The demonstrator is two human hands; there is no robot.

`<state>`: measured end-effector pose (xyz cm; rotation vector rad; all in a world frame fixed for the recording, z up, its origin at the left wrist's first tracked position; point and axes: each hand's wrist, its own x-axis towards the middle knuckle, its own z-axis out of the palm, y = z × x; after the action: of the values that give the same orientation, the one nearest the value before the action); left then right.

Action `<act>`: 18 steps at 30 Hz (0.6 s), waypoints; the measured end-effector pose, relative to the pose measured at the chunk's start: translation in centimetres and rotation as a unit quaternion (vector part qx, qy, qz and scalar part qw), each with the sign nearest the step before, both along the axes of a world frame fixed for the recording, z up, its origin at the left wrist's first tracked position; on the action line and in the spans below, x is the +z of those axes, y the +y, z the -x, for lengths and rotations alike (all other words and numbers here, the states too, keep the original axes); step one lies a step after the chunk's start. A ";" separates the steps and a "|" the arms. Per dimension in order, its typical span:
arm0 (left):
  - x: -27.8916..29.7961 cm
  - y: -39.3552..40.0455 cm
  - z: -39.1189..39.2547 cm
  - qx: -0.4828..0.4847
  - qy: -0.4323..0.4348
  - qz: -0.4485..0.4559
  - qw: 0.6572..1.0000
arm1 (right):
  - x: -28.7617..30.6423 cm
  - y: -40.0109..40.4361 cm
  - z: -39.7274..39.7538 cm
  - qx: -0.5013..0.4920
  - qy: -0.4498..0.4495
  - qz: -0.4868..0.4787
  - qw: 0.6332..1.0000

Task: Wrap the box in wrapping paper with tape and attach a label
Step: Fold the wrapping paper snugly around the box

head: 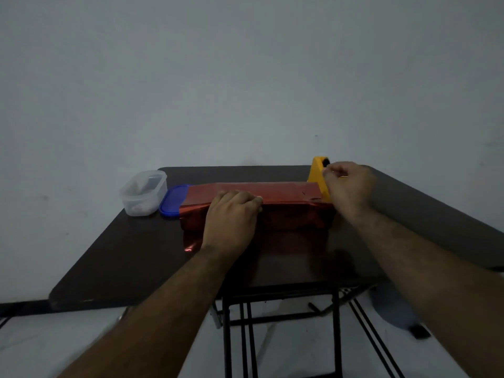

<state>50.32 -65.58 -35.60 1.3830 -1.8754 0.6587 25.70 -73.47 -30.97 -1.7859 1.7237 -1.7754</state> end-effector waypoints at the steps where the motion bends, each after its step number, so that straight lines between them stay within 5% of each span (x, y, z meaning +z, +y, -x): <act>1: 0.0 0.1 0.0 -0.002 0.003 0.001 1.000 | 1.0 -0.7 0.7 -0.015 -0.012 -0.039 0.999; 8: 0.0 0.2 0.2 -0.008 0.009 0.017 1.000 | 5.1 -4.0 4.7 -0.076 -0.104 -0.269 0.954; 18: 0.0 0.0 0.2 -0.016 0.013 0.040 0.999 | 7.2 -5.4 4.0 -0.019 -0.010 -0.446 0.895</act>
<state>50.15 -65.57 -35.62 1.3030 -1.8275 0.6901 21.68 -78.90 -23.79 -1.2947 2.0618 -0.7317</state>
